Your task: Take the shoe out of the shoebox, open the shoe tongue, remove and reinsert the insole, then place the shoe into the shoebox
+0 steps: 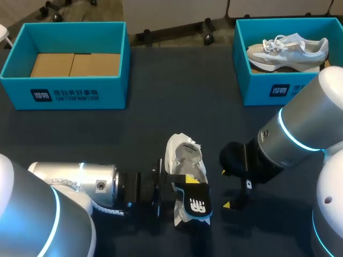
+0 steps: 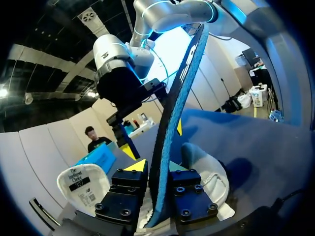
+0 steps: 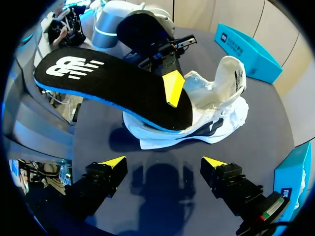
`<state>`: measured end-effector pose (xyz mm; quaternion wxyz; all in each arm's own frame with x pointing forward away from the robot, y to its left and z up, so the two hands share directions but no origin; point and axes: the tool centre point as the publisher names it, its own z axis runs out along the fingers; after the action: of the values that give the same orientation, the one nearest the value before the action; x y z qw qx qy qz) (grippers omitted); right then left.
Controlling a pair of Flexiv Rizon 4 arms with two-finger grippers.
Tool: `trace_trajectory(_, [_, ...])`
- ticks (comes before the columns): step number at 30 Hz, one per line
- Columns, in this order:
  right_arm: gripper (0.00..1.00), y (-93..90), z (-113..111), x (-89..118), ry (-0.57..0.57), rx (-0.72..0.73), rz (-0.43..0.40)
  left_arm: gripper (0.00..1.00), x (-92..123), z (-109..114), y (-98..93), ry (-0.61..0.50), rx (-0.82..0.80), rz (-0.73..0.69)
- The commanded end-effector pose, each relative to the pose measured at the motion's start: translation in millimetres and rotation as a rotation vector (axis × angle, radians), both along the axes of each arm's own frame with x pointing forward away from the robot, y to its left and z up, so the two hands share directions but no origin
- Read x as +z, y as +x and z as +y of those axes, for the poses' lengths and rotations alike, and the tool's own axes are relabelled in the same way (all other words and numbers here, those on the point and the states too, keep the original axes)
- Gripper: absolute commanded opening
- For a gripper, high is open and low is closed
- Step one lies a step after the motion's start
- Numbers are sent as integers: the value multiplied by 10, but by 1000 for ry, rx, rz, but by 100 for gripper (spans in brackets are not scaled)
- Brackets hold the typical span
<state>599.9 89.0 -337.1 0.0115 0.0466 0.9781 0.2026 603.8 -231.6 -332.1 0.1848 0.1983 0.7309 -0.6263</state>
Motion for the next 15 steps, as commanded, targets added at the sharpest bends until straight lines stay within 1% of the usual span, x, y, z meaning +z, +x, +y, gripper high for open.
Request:
trace_trajectory(1, [100, -7, 8, -17, 0, -1, -2, 24, 73, 11, -59, 9, 9, -6])
trace_trajectory(8, [100, -7, 8, -17, 0, -1, -2, 24, 185, 0, -108, 31, 44, -3])
trace_trajectory(13, [100, -7, 8, -17, 0, -1, -2, 24, 230, -49, -160, 57, 49, -4])
trace_trajectory(14, [100, -7, 8, -17, 0, -1, -2, 20, 238, -58, -165, 63, 48, -6])
trace_trajectory(15, [100, -7, 8, -17, 0, -1, -2, 12, 244, -68, -172, 66, 47, -8])
